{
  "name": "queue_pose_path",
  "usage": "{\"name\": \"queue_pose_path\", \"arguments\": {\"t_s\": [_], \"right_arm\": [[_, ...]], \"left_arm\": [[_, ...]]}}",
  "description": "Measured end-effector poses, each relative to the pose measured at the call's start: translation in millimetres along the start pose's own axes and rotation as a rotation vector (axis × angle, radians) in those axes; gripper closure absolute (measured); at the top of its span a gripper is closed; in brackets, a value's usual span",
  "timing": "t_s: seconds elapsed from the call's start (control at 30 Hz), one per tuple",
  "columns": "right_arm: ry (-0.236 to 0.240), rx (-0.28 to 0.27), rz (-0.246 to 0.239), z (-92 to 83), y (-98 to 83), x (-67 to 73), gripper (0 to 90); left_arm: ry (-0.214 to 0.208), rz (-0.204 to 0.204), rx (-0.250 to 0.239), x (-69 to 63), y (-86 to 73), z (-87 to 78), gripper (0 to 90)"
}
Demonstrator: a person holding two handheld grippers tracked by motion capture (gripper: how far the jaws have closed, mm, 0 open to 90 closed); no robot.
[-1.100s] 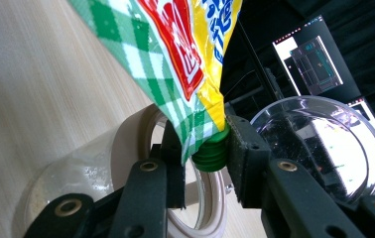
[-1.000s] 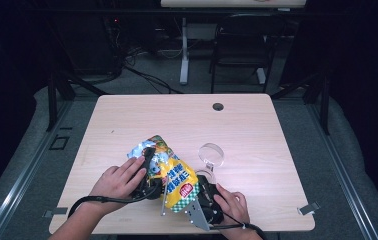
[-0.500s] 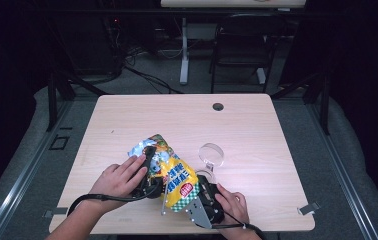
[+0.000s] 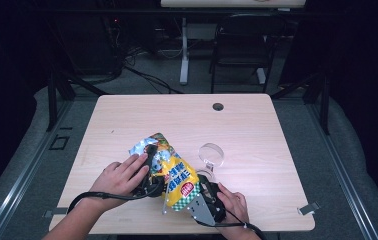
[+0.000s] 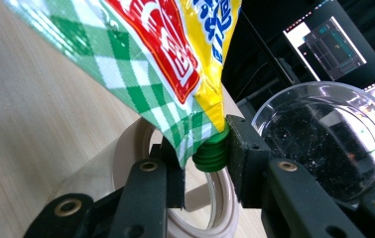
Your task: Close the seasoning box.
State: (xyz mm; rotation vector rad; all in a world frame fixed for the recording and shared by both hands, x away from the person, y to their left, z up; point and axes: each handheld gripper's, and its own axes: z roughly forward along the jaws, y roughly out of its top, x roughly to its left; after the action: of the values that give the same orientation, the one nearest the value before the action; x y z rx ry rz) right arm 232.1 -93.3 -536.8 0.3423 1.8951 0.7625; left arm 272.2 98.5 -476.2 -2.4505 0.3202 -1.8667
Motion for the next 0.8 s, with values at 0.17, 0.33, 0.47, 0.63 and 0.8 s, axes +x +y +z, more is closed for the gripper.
{"name": "queue_pose_path", "arguments": {"t_s": [0.17, 0.33, 0.47, 0.63, 0.8], "right_arm": [[-0.004, -0.001, 0.01, -0.2, 0.3, -0.5, 70.8], [-0.002, -0.002, 0.011, 0.1, 0.1, 0.6, 70.8], [-0.001, -0.003, 0.014, -0.1, 0.1, 0.2, 70.8], [0.002, -0.006, 0.022, -0.3, 0.0, 0.6, 70.8], [0.008, -0.008, 0.028, -0.2, 0.0, 1.3, 70.8]], "left_arm": [[-0.001, 0.001, 0.003, -0.3, 0.7, 0.2, 51.0], [0.003, 0.013, 0.006, -0.7, 1.5, -0.4, 52.4], [0.011, 0.015, 0.007, 0.1, 1.9, -1.4, 54.4], [0.016, 0.029, 0.01, 0.5, 2.3, -2.7, 55.2], [0.019, 0.04, 0.014, 1.0, 2.8, -3.8, 55.2]]}}
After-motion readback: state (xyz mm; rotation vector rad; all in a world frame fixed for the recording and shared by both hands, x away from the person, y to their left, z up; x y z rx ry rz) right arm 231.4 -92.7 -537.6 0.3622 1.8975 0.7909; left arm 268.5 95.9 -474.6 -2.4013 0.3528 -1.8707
